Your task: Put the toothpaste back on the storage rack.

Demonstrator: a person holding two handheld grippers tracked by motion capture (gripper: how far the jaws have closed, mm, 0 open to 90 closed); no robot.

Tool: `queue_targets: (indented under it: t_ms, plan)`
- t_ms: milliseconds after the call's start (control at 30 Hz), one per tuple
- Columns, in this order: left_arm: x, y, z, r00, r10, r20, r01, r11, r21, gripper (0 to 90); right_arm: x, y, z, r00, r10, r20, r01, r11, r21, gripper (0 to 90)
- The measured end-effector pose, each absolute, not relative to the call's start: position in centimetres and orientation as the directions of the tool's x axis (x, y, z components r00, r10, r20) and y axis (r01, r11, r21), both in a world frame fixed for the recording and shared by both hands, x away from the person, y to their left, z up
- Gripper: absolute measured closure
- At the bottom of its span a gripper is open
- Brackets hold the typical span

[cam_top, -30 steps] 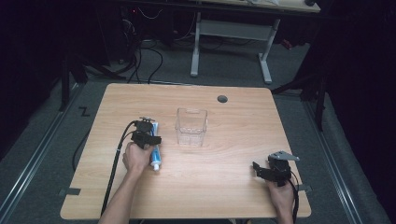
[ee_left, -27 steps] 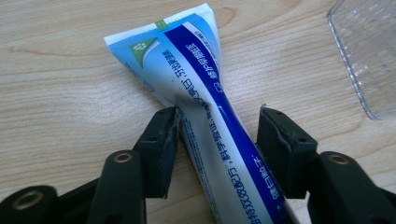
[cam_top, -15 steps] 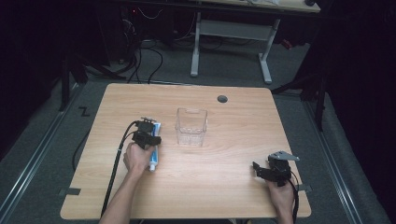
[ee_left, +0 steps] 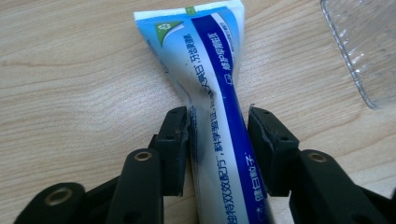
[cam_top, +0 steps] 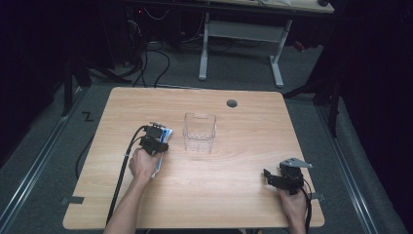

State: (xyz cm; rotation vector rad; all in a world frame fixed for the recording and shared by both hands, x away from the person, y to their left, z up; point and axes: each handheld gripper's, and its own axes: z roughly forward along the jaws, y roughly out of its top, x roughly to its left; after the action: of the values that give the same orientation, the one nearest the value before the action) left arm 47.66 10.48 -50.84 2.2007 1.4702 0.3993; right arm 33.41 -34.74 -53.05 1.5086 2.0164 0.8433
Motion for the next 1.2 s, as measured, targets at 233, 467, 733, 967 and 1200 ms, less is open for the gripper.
queue_targets:
  t_ms: [233,467,733,967,1200]
  plan:
    - [47.7,10.6,-50.8,0.398,0.917,-0.020,0.787,-0.330,0.521,63.5,33.4,-34.7,-53.1,-0.276,0.961,-0.015,0.664,0.202,0.720,26.5]
    - [47.5,10.6,-50.6,0.418,0.908,-0.020,0.774,-0.344,0.531,67.6,33.4,-34.7,-53.0,-0.276,0.961,-0.014,0.665,0.201,0.719,26.5]
    - [47.4,11.2,-50.4,0.427,0.900,-0.086,0.781,-0.320,0.536,69.9,33.4,-34.7,-53.0,-0.276,0.961,-0.014,0.665,0.202,0.719,26.5]
    - [46.9,11.2,-50.2,0.450,0.889,-0.084,0.769,-0.338,0.543,70.7,33.4,-34.7,-53.0,-0.276,0.961,-0.014,0.665,0.202,0.719,26.5]
    - [46.5,11.3,-49.7,0.466,0.880,-0.085,0.754,-0.345,0.558,71.0,33.4,-34.7,-53.0,-0.277,0.961,-0.015,0.664,0.202,0.720,26.5]
